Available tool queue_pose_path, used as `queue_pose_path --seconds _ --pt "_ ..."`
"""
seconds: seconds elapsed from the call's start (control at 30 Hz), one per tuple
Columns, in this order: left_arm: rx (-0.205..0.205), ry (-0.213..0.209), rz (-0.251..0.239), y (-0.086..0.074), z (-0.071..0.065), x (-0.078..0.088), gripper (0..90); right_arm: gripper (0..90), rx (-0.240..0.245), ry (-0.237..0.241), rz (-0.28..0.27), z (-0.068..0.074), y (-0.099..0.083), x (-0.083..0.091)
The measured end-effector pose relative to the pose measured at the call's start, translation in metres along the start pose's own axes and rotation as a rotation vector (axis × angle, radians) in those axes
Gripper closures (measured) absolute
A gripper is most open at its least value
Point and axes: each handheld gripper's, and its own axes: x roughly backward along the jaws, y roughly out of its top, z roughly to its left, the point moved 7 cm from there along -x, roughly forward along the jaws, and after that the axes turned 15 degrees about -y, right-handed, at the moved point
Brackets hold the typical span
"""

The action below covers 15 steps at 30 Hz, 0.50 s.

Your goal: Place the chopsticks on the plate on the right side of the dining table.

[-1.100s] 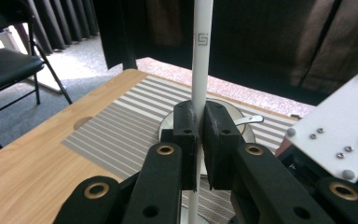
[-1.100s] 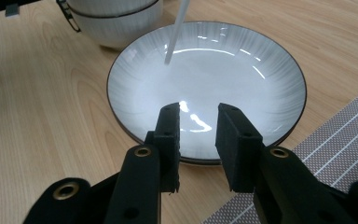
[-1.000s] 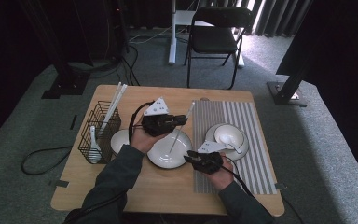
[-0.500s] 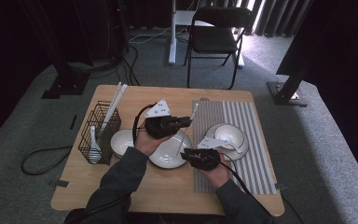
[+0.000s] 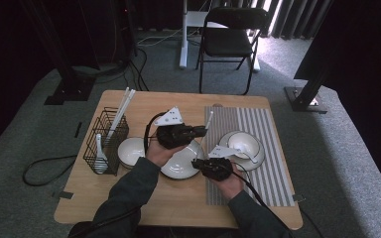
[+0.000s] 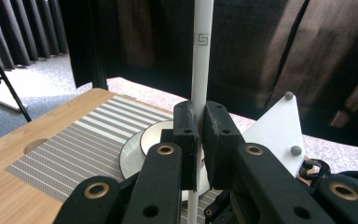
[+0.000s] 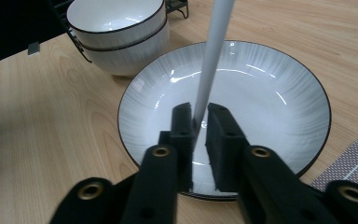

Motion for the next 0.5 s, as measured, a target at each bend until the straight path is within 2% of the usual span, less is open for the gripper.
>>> queue_pose_path --seconds 0.37,0.5 --pt "0.004 -0.001 -0.001 -0.0039 0.001 -0.0015 83.8 86.2 -0.022 0.011 0.018 -0.0005 -0.0019 -0.0012" --pt "0.011 0.002 0.006 -0.0085 0.002 -0.0011 78.9 86.5 -0.024 0.01 0.02 -0.0002 -0.0025 -0.0018"
